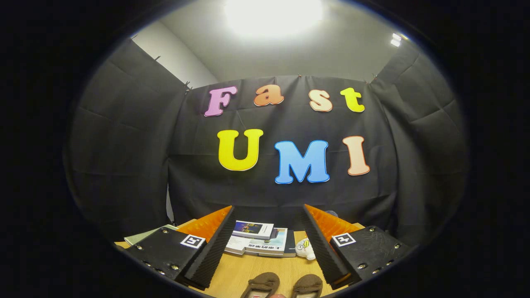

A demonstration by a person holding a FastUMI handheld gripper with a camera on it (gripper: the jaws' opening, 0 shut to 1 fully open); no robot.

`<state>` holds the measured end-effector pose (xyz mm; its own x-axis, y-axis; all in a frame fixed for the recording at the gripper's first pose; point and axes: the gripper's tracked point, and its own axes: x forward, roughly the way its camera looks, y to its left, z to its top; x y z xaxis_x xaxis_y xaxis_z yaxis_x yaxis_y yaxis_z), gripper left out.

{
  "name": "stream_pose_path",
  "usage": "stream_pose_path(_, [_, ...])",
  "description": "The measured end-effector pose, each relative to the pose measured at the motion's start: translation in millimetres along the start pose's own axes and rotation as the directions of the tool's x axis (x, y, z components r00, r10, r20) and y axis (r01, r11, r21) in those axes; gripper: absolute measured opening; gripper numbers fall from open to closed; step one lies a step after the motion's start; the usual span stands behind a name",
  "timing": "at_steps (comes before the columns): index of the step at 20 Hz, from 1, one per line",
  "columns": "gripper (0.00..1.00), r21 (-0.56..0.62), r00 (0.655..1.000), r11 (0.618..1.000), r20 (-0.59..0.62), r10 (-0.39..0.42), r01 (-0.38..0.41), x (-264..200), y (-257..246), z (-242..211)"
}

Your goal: Open the storage box then place both shoes into the box .Put the left shoe in first, then the right shoe, with the right side of both shoes facing outward in a uniform manner.

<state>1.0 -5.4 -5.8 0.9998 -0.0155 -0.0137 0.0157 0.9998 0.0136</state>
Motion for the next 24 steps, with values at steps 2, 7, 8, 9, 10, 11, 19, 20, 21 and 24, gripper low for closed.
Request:
stream_pose_path(2, [0.96,0.0,1.0,1.0,0.0,-0.002,0.002,0,1,1])
stream_pose_path(7, [0.96,0.004,1.0,1.0,0.007,-0.002,0.002,-1,2,1])
stream_pose_path(8, [0.96,0.01,1.0,1.0,0.006,0.004,-0.004,-1,4,1])
stream_pose_path(9, [0.96,0.018,1.0,1.0,0.0,0.012,-0.012,-2,7,-2])
stream_pose_path(10, [0.96,0.033,1.0,0.999,0.0,0.022,-0.022,-3,9,-3])
stream_pose_path(11, [0.96,0.055,0.999,0.998,0.003,0.032,-0.032,-3,14,-4])
stream_pose_path(19, [0.96,0.225,0.99,0.97,-0.087,0.112,-0.09,-6,49,-52])
stream_pose_path(20, [0.96,0.252,0.986,0.963,-0.106,0.128,-0.098,-6,54,-60])
stream_pose_path(21, [0.96,0.277,0.982,0.955,-0.122,0.145,-0.107,-6,61,-67])
stream_pose_path(24, [0.97,0.349,0.969,0.929,-0.162,0.186,-0.12,-4,73,-82])
